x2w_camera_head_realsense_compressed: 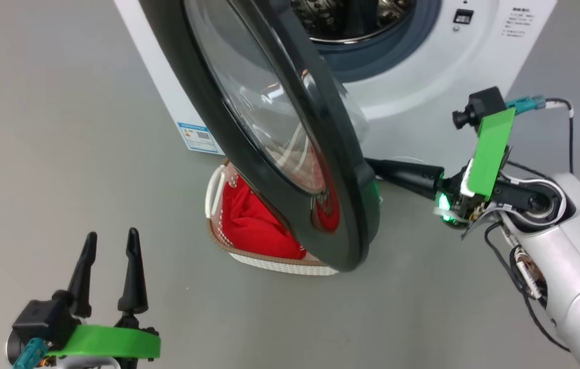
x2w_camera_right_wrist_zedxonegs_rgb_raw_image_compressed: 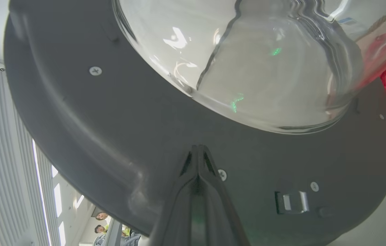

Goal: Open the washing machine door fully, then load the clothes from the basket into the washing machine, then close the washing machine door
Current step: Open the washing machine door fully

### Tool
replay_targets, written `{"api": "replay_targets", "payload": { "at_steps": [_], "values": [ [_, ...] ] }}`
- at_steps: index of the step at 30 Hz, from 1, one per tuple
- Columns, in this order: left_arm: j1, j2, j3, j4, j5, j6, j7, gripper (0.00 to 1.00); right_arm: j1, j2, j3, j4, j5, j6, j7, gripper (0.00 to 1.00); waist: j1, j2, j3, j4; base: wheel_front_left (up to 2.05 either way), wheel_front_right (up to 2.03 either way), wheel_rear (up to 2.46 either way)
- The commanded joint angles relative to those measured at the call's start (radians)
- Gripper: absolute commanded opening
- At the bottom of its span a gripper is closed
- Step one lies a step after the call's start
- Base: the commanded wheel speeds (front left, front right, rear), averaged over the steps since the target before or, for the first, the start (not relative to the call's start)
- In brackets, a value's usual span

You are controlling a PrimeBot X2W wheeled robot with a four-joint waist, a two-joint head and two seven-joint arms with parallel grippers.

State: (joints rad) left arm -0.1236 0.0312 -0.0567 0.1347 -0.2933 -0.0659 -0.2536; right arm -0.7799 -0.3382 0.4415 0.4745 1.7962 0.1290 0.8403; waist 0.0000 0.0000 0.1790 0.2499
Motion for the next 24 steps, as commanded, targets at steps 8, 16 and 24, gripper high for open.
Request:
{"api": "replay_targets", "payload": {
  "at_steps": [8, 16, 24],
  "values": [
    [0.014, 0.019, 0.04, -0.014, 0.008, -0.006, -0.008, 1.0, 0.054, 0.045, 0.013, -0.047, -0.014, 0.002, -0.001, 0.0, 0.0, 0.0, -0.041, 0.062, 0.0, 0.0, 0.0],
    [0.021, 0.019, 0.044, -0.008, 0.016, -0.011, -0.008, 1.0, 0.082, 0.078, 0.014, -0.05, -0.016, 0.002, 0.003, 0.0, 0.0, 0.0, -0.06, 0.102, 0.0, 0.0, 0.0],
    [0.027, 0.019, 0.042, -0.005, 0.013, -0.01, -0.008, 1.0, 0.098, 0.117, 0.016, -0.04, -0.025, 0.002, 0.009, 0.0, 0.0, 0.0, -0.072, 0.136, 0.0, 0.0, 0.0]
  ]
}}
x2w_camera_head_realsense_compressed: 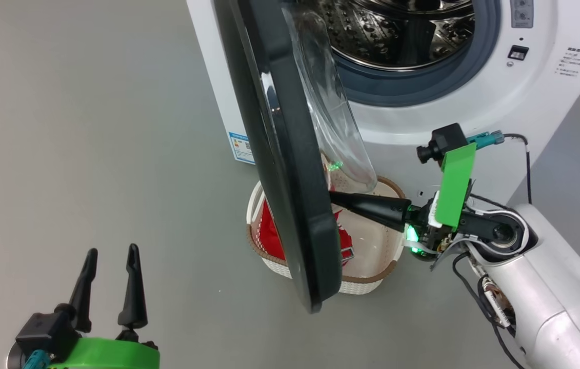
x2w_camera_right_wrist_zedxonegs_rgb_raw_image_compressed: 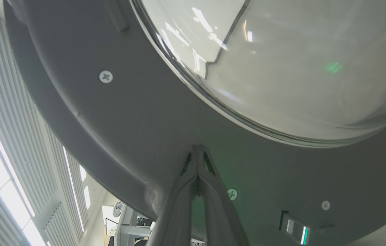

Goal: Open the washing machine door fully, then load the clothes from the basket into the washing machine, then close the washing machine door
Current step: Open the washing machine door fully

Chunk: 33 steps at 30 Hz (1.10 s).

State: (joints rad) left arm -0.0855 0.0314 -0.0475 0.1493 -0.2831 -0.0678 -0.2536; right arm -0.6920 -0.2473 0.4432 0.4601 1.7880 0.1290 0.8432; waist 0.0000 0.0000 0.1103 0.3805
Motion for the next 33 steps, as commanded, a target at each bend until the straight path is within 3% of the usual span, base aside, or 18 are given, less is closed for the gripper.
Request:
{"api": "replay_targets", "payload": {
  "at_steps": [1, 33],
  "values": [
    [-0.011, 0.019, 0.032, -0.019, 0.003, -0.008, -0.008, 1.0, 0.012, 0.03, 0.014, -0.024, -0.018, 0.002, 0.007, 0.0, 0.0, 0.0, -0.005, 0.008, 0.0, 0.0, 0.0],
    [-0.012, 0.019, 0.029, -0.016, 0.0, -0.009, -0.008, 1.0, 0.019, 0.113, -0.005, 0.008, -0.078, 0.002, 0.033, 0.0, 0.0, 0.0, -0.016, 0.053, 0.0, 0.0, 0.0]
  ]
}}
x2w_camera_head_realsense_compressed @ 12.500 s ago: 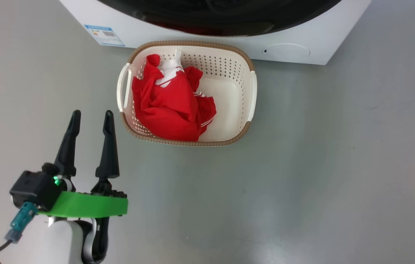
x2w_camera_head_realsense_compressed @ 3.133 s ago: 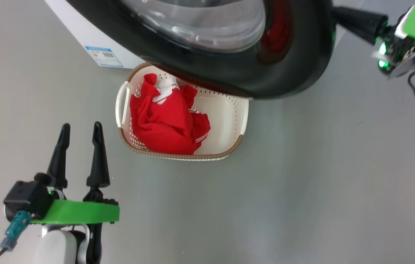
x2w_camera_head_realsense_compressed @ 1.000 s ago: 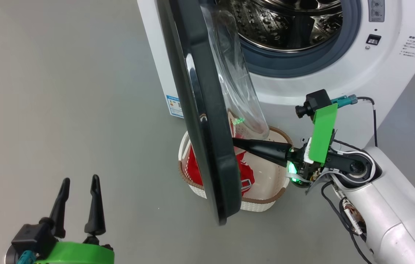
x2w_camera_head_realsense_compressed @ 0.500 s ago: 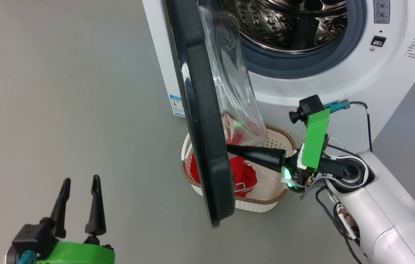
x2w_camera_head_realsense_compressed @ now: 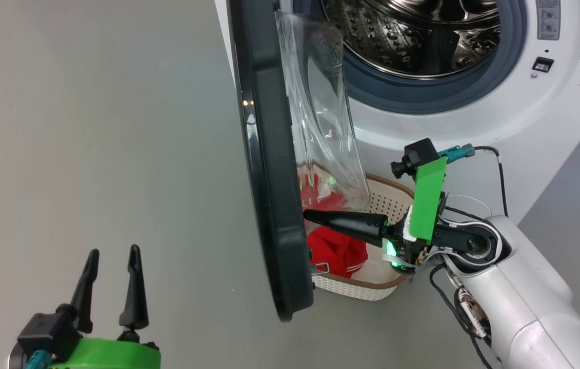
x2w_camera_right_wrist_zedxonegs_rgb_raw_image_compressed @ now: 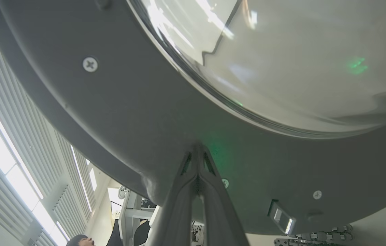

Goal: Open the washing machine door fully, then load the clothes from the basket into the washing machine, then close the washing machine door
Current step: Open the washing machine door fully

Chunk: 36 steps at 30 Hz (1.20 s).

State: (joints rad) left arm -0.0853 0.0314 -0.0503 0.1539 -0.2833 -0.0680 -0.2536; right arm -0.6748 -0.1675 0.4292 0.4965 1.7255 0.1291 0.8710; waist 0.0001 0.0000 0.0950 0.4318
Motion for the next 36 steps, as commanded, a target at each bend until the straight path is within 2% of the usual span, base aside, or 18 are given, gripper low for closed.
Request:
{"api": "replay_targets", "payload": {
  "at_steps": [1, 16, 36],
  "values": [
    [-0.012, 0.019, 0.031, -0.021, 0.0, -0.009, -0.008, 1.0, 0.002, 0.035, 0.009, -0.027, -0.018, 0.002, 0.006, 0.0, -0.0001, 0.0, -0.001, 0.004, 0.0, 0.0, 0.0],
    [-0.003, 0.019, 0.031, -0.015, 0.007, -0.012, -0.008, 1.0, 0.002, 0.076, 0.007, -0.018, -0.037, 0.002, 0.014, 0.0, -0.0001, 0.0, -0.016, 0.051, 0.0, 0.0, 0.0],
    [0.004, 0.019, 0.028, -0.012, 0.01, -0.012, -0.008, 1.0, 0.001, 0.107, 0.01, -0.006, -0.048, 0.002, 0.009, 0.0, -0.0001, 0.0, -0.026, 0.068, 0.0, 0.0, 0.0]
  ]
}}
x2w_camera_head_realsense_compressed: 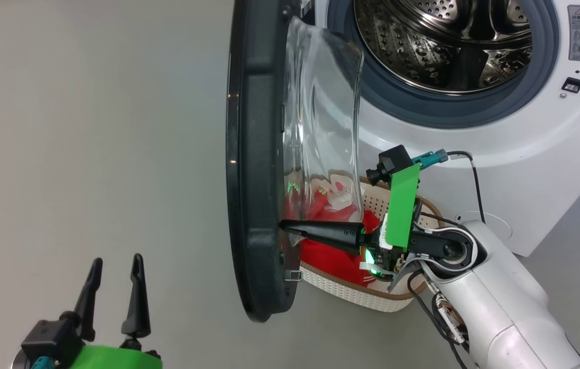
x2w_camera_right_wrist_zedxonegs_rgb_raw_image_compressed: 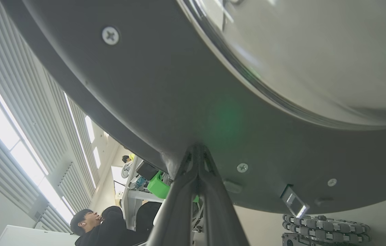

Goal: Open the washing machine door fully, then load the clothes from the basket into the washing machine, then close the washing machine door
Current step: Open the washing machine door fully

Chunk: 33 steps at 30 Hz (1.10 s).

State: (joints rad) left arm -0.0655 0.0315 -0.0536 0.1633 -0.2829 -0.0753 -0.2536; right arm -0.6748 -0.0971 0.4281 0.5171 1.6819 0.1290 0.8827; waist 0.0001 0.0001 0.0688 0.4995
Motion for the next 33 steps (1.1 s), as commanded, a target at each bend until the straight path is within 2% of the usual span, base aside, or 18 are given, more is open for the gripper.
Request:
{"api": "replay_targets", "payload": {
  "at_steps": [1, 22, 23, 27, 28, 29, 33],
  "values": [
    [-0.015, 0.019, 0.031, -0.022, 0.009, -0.005, -0.008, 1.0, 0.0, 0.038, 0.01, -0.027, -0.005, 0.002, -0.003, 0.0, 0.0, -0.0001, 0.001, 0.0, 0.0, 0.0, 0.0],
    [-0.013, 0.019, 0.045, -0.023, 0.012, -0.003, -0.008, 1.0, 0.005, 0.037, -0.027, -0.035, -0.029, 0.002, -0.009, 0.01, 0.0, -0.0001, -0.012, -0.039, 0.0, 0.0, 0.0],
    [-0.013, 0.019, 0.046, -0.023, 0.013, -0.003, -0.008, 1.0, 0.007, 0.035, -0.029, -0.036, -0.03, 0.002, -0.01, 0.15, 0.0, -0.0001, -0.014, -0.041, 0.0, 0.0, 0.0],
    [-0.01, 0.019, 0.05, -0.023, 0.014, -0.003, -0.008, 1.0, 0.017, 0.026, -0.042, -0.054, -0.038, 0.002, -0.014, 0.48, 0.0, -0.0001, -0.02, -0.055, 0.0, 0.0, 0.0],
    [-0.009, 0.019, 0.051, -0.024, 0.014, -0.003, -0.008, 1.0, 0.021, 0.023, -0.046, -0.06, -0.04, 0.002, -0.016, 0.82, 0.0, -0.0001, -0.022, -0.059, 0.0, 0.0, 0.0],
    [-0.007, 0.019, 0.052, -0.025, 0.014, -0.003, -0.008, 1.0, 0.025, 0.02, -0.051, -0.065, -0.042, 0.002, -0.02, 1.0, 0.0, -0.0001, -0.024, -0.063, 0.0, 0.0, 0.0],
    [0.0, 0.019, 0.06, -0.027, 0.017, -0.003, -0.008, 1.0, 0.045, 0.0, -0.065, -0.099, -0.064, 0.002, -0.042, 1.0, 0.0, -0.0001, -0.033, -0.083, 0.0, 0.0, 0.0]
  ]
}}
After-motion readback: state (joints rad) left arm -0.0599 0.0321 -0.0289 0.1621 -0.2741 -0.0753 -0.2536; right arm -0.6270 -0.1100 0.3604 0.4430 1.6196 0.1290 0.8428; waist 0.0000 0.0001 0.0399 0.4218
